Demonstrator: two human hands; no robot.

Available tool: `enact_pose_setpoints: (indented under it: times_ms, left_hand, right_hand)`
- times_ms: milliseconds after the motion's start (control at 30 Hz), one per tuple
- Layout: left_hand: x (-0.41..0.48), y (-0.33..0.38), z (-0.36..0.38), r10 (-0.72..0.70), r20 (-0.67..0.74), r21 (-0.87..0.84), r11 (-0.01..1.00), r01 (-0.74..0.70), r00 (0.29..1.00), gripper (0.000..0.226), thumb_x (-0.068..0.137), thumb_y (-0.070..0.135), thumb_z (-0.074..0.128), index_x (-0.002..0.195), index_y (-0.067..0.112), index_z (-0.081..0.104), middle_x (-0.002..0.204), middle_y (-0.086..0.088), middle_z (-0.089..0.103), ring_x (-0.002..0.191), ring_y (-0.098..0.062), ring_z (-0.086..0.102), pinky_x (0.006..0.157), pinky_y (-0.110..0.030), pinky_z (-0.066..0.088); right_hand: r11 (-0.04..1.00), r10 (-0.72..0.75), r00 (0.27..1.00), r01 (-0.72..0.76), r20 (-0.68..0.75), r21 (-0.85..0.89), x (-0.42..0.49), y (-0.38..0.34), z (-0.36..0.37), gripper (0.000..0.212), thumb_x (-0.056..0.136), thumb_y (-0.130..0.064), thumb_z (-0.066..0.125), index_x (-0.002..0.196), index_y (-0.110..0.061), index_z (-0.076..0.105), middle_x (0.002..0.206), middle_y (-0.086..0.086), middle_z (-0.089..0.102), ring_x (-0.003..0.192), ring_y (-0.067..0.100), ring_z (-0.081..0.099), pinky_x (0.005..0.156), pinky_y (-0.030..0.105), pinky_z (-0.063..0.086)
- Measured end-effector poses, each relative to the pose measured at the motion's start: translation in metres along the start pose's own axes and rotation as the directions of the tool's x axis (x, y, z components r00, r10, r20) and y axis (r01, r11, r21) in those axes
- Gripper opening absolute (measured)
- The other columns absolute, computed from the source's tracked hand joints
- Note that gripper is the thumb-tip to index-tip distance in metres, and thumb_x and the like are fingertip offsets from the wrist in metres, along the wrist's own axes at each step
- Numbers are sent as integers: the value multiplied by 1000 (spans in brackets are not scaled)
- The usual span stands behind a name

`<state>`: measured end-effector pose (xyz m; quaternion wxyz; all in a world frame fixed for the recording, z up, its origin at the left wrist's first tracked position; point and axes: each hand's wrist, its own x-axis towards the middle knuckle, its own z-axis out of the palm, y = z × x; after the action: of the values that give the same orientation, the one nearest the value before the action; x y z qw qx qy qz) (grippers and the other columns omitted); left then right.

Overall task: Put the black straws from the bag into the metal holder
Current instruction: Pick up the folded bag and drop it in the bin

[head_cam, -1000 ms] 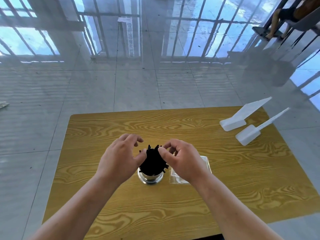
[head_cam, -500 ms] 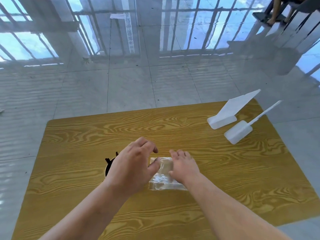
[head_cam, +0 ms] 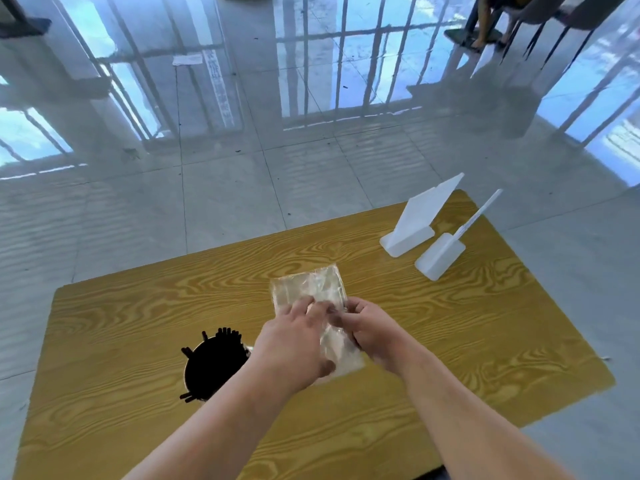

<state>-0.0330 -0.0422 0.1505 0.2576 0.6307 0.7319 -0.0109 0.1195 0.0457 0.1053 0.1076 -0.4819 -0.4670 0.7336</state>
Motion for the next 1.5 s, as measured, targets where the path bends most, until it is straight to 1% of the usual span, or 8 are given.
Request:
enact_pose_setpoints:
  times_ms: [200,367,533,667,800,933,1167,1500]
  left_hand:
    - [-12,5,-6,178,-118,43,984,-174,977,71,88,50,74,145,29,37,136,3,63,124,-23,60,96,-38,53]
    - [-39,4,-7,221,-171,-224,940,-256,960,18,98,47,55,98,30,60,89,7,71,82,-22,68,70,-41,58]
    - [-59,31,6,305,110,-848,525,-70,946,23,91,21,75,113,28,72,97,-2,81,86,-23,78,81,-46,63]
    - [-67,61,27,322,160,-922,387,24,933,32,75,18,75,107,20,73,96,-9,82,82,-24,76,84,-53,62]
    - [-65,92,60,311,-81,-583,756,-298,947,21,79,33,70,86,29,50,73,4,69,61,-16,64,54,-45,53]
    - [-54,125,101,460,-87,-280,840,-464,884,34,85,58,65,88,32,43,79,12,62,64,-10,60,48,-31,41]
    - [-4,137,193,479,240,4,870,-494,845,72,94,59,61,155,31,36,162,0,40,147,-26,38,116,-43,38]
    - [46,140,286,513,42,306,811,-499,858,90,89,87,24,165,42,8,178,3,-4,162,-25,-15,126,-64,-9]
  right_hand:
    - [979,-92,989,68,117,192,-73,-21,13,17,106,-17,65,98,-12,79,73,-4,72,63,5,64,59,18,50]
    - [983,-168,917,182,-362,3,-117,2,37,71,67,-66,90,114,-16,73,105,17,80,88,17,73,78,32,53]
    - [822,-143,960,252,-242,510,-160,38,36,80,81,-45,93,149,-34,52,139,15,72,115,32,76,84,48,64]
    - [791,-131,953,266,-272,551,-190,61,23,54,95,-26,80,143,-38,59,143,18,70,115,39,75,77,51,68]
    - [864,-50,873,282,-486,418,-201,86,7,29,98,-15,74,117,-37,74,121,14,80,92,29,81,63,42,66]
    - [922,-29,684,299,-729,244,-209,120,-17,22,77,-21,79,90,-39,79,97,11,84,78,21,78,67,36,63]
    - [998,-53,371,-19,-927,-64,-222,226,-85,37,88,-4,59,83,-41,62,84,-13,71,77,4,63,57,14,42]
    - [966,67,502,-248,-862,-69,-151,379,-123,24,92,-11,67,113,-21,71,119,0,60,97,12,58,77,6,38]
